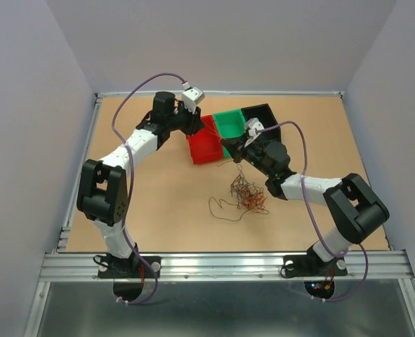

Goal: Untangle the cables

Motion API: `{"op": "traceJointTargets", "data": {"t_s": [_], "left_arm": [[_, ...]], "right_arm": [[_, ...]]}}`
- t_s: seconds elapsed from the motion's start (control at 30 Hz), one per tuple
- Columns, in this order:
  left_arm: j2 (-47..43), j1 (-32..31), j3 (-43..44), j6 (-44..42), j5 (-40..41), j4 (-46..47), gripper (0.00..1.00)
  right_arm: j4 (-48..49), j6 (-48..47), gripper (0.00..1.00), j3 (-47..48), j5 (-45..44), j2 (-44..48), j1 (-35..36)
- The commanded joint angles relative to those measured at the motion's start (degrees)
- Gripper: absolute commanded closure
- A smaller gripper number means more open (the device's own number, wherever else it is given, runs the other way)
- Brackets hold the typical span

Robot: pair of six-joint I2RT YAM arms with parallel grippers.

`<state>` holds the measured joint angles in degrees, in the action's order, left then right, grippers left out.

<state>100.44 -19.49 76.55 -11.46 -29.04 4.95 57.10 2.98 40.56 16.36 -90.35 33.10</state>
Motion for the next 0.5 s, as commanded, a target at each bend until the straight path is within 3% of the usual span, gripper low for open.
{"op": "traceJointTargets", "data": {"t_s": [0.0, 0.2, 0.33, 0.47], "left_arm": [[1.8, 6.8, 2.1, -4.0, 13.4, 3.5, 0.66], [1.7, 5.4, 1.7, -4.6, 12.8, 2.5, 0.65], [1.3, 3.7, 0.9, -5.1, 14.4, 2.5, 0.65], [1.0, 2.1, 0.2, -5.8, 14.4, 2.5, 0.64]], "right_arm": [[10.8, 6.9, 0.99, 2.7, -3.1, 3.8, -1.6], [12.4, 18.0, 1.0, 10.1, -3.7, 0.0, -6.6], [12.3, 30.4, 0.99, 14.8, -4.1, -4.6, -9.9], [7.4, 36.8, 0.99, 16.9, -11.9, -6.2, -11.9]]}}
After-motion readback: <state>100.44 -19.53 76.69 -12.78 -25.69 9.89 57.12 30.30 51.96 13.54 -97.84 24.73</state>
